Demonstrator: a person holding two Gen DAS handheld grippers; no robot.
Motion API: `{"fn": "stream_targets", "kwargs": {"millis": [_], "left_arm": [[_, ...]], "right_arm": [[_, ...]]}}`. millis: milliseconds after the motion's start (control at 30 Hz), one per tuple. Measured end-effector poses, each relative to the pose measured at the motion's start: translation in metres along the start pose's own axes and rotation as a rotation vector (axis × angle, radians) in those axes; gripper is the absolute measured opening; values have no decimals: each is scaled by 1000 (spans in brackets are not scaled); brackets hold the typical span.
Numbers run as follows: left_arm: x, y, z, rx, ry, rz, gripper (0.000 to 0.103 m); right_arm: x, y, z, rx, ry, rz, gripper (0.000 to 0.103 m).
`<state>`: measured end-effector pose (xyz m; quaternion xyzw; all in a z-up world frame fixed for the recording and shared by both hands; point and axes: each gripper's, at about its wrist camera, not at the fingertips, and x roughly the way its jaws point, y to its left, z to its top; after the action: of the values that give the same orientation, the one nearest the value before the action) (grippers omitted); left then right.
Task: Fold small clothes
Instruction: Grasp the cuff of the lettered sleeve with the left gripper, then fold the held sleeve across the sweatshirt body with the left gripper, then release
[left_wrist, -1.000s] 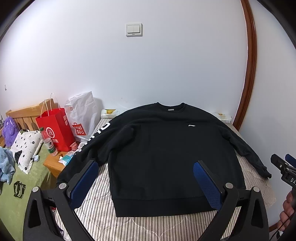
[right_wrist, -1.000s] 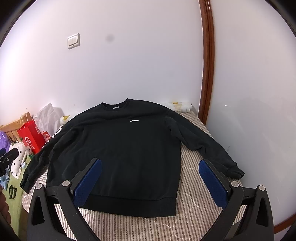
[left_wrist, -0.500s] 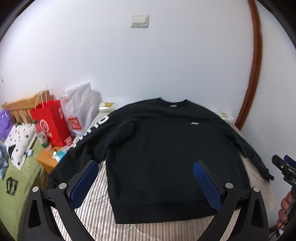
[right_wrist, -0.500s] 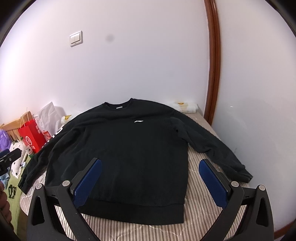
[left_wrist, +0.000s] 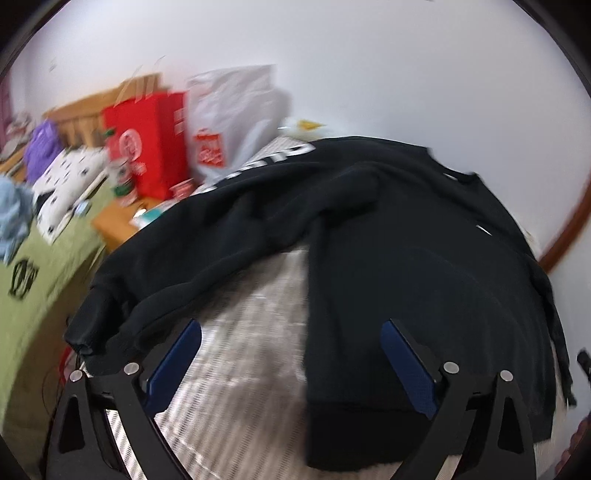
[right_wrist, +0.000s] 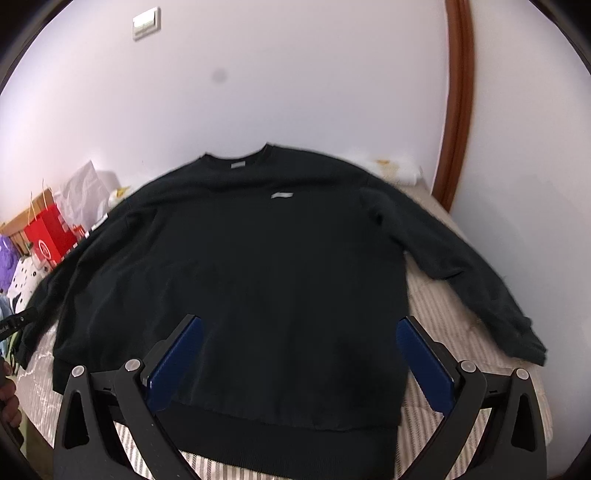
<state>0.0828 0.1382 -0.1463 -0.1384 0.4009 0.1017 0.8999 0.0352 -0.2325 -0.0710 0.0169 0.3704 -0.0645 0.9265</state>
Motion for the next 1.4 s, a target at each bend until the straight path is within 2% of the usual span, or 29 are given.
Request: {"fn": "stream_targets", "kwargs": {"millis": [167, 267, 333, 433, 600, 733, 767, 800, 867, 900, 967, 1067, 1167, 1400], "left_arm": [[15, 32, 6, -132, 25, 31, 89], [28, 44, 8, -211, 49, 35, 87], [39, 52, 10, -265, 61, 10, 87], [52, 58, 12, -305, 72, 11, 87], [67, 56, 19, -314, 60, 35, 85], [75, 53, 24, -288, 53, 89, 73], [76, 52, 25, -279, 49, 103, 66], [76, 52, 26, -275, 47, 115, 55], [77, 54, 28, -269, 44, 132, 42], [77, 55, 29, -269, 43, 132, 31], [76, 57, 33, -263, 41, 148, 18], [69, 56, 39, -259, 16, 129, 15], [56, 47, 51, -223, -41, 135, 15], [37, 2, 91, -129, -147, 94, 14]], "right_arm": [[31, 2, 0, 4, 40, 23, 102], [43, 3, 2, 18, 56, 38, 102], [48, 3, 2, 29, 64, 37, 102], [53, 9, 2, 23, 72, 51, 102], [51, 15, 3, 1, 67, 37, 102], [53, 15, 4, -2, 72, 27, 102], [53, 15, 3, 0, 73, 28, 102], [54, 15, 3, 3, 75, 29, 102], [57, 13, 2, 17, 80, 34, 102], [58, 13, 1, 21, 82, 35, 102], [62, 12, 0, 32, 89, 41, 102], [68, 8, -1, 41, 95, 52, 102], [71, 5, 0, 50, 92, 65, 102], [70, -5, 4, 41, 71, 49, 102]]}}
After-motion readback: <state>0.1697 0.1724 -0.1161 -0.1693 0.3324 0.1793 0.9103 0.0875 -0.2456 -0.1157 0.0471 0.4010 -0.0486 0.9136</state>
